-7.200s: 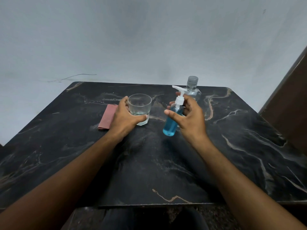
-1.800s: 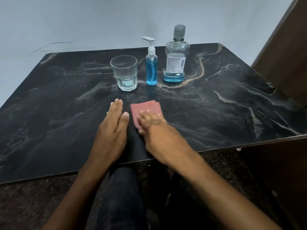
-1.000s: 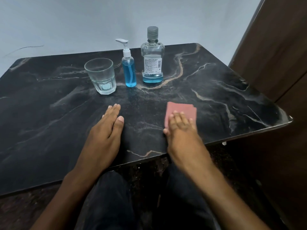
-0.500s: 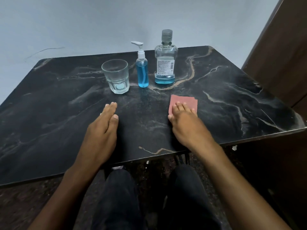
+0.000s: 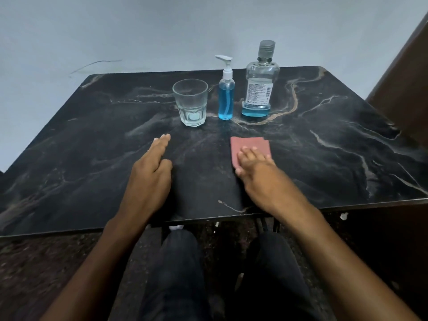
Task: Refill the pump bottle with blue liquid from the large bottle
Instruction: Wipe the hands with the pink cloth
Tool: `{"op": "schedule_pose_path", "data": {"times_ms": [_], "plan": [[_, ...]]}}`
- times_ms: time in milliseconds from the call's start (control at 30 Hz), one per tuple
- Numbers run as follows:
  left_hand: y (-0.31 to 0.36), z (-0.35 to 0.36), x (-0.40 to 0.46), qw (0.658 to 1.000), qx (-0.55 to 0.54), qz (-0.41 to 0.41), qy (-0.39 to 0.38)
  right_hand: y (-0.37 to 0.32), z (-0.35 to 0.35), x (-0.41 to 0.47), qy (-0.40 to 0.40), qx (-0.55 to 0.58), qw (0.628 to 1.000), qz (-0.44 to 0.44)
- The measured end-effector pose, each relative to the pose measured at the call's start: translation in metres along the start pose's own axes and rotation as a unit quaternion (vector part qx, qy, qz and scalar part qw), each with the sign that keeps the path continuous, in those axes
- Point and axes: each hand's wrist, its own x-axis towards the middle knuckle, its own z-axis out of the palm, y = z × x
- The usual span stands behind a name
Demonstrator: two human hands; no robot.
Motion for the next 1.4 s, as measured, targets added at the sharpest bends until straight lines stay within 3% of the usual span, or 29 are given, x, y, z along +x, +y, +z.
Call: {"op": "schedule_pose_path", "data": {"times_ms": [100, 267, 333, 400, 500, 600, 667, 733, 800, 867, 967, 1033, 1067, 1133, 1167, 1233, 1300, 1400], "plan": [[0.003, 0.004, -0.002, 1.0, -0.006, -0.01, -0.004, -0.019, 0.01, 0.007, 0.022, -0.04, 0.999, 0.01], [0.01, 0.011, -0.003, 1.0, -0.005, 0.0, -0.014, -0.065, 0.041, -0.015, 0.006, 0.0, 0.98, -0.199], [0.008, 0.008, -0.002, 1.0, -0.012, 0.006, -0.011, -0.058, 0.04, -0.016, -0.021, 0.013, 0.973, -0.23], [0.004, 0.002, -0.002, 1.0, -0.009, 0.008, -0.003, -0.039, 0.03, -0.009, -0.014, 0.018, 0.981, -0.192], [-0.005, -0.006, -0.001, 1.0, -0.001, 0.0, 0.009, -0.013, 0.005, 0.003, 0.015, -0.003, 0.999, -0.05], [-0.012, -0.013, 0.003, 1.0, -0.002, -0.01, 0.025, -0.005, -0.015, 0.01, 0.115, 0.051, 0.992, 0.014], [-0.014, -0.018, 0.007, 0.999, -0.008, -0.013, 0.04, -0.011, -0.029, 0.015, 0.202, 0.156, 0.967, -0.025], [-0.016, -0.024, 0.013, 0.999, -0.013, -0.019, 0.05, -0.023, -0.037, 0.026, 0.198, 0.294, 0.934, -0.051], [-0.016, -0.029, 0.02, 0.998, -0.019, -0.026, 0.058, -0.039, -0.036, 0.039, 0.109, 0.477, 0.872, -0.015], [-0.015, -0.033, 0.027, 0.997, -0.02, -0.027, 0.065, -0.057, -0.032, 0.053, 0.023, 0.623, 0.781, 0.032], [-0.014, -0.037, 0.037, 0.997, -0.021, -0.032, 0.072, -0.083, -0.023, 0.07, -0.048, 0.69, 0.72, 0.06], [-0.012, -0.04, 0.043, 0.996, -0.027, -0.036, 0.082, -0.098, -0.018, 0.085, -0.033, 0.676, 0.735, 0.05], [-0.012, -0.041, 0.046, 0.995, -0.028, -0.037, 0.087, -0.105, -0.015, 0.092, -0.003, 0.641, 0.767, 0.031], [-0.01, -0.044, 0.051, 0.994, -0.033, -0.042, 0.099, -0.118, -0.01, 0.105, 0.098, 0.485, 0.867, -0.054], [-0.009, -0.044, 0.053, 0.993, -0.036, -0.043, 0.103, -0.125, -0.009, 0.109, 0.155, 0.398, 0.899, -0.102], [-0.007, -0.044, 0.055, 0.992, -0.045, -0.042, 0.106, -0.134, -0.006, 0.116, 0.224, 0.28, 0.913, -0.194], [-0.006, -0.042, 0.057, 0.992, -0.049, -0.042, 0.111, -0.142, 0.002, 0.127, 0.215, 0.152, 0.93, -0.257], [-0.006, -0.041, 0.06, 0.991, -0.044, -0.043, 0.115, -0.15, 0.022, 0.137, 0.148, -0.075, 0.954, -0.252]]}}
